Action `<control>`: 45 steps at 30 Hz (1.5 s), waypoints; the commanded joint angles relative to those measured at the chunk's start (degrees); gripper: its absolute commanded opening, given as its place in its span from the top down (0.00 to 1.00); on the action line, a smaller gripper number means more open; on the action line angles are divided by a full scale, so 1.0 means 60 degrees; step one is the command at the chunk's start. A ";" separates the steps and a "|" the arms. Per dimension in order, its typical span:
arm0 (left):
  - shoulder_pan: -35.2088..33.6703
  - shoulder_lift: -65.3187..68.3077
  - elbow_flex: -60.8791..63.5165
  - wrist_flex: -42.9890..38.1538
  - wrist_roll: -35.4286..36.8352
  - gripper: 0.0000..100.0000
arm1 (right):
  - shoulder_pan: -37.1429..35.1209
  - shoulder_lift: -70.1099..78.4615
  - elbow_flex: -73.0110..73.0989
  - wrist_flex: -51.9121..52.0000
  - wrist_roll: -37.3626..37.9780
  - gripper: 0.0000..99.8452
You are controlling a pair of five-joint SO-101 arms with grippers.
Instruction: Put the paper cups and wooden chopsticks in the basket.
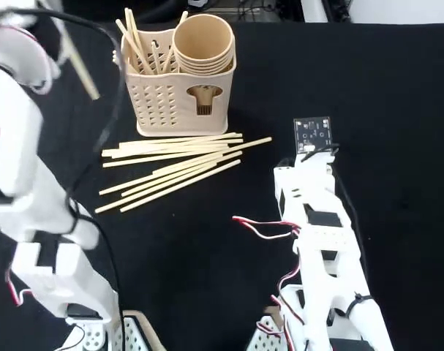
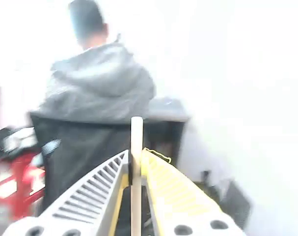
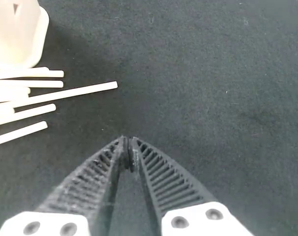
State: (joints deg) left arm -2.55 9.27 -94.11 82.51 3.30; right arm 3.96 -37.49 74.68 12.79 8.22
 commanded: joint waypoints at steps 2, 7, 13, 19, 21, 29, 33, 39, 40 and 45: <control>0.0784 -0.0366 -0.0168 0.0938 0.0015 0.97 | 0.0103 -0.0198 -0.0081 -0.0147 -0.0029 0.99; 0.0725 -0.0396 -0.0051 0.3136 0.0073 0.97 | 0.0103 -0.0198 -0.0095 -0.0147 -0.0029 0.99; -0.0227 -0.1084 0.1546 0.3136 0.0674 0.97 | 0.0103 -0.0198 -0.0095 -0.0147 -0.0029 0.99; 0.0505 -0.4674 0.6674 0.3092 0.0586 0.97 | 0.0103 -0.0198 -0.0095 -0.0147 -0.0029 0.99; 0.0828 -0.6081 0.8403 0.2989 0.0454 0.97 | 0.0103 -0.0198 -0.0095 -0.0147 -0.0029 0.99; 0.1136 -1.0696 1.6330 -0.3311 -0.0879 0.97 | 0.0103 -0.0198 -0.0095 -0.0147 -0.0029 0.99; 0.1136 -1.2308 2.0755 -0.9143 -0.1685 0.97 | 0.0103 -0.0198 -0.0095 -0.0147 -0.0029 0.99; 0.1194 -1.2659 2.3216 -1.5341 -0.1832 0.97 | 0.0088 -0.0198 -0.0095 -0.0147 -0.0029 0.99; 0.1209 -1.2513 2.2982 -1.5341 -0.1817 0.97 | 0.0088 -0.0198 -0.0095 -0.0147 -0.0029 0.99; 0.1136 -1.1546 2.1092 -1.4125 -0.0469 0.97 | 0.0059 -0.0198 -0.0095 -0.0161 -0.0029 0.99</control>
State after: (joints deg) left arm 4.04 -63.08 40.04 -4.53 -4.18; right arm 3.96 -37.49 74.68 12.79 8.22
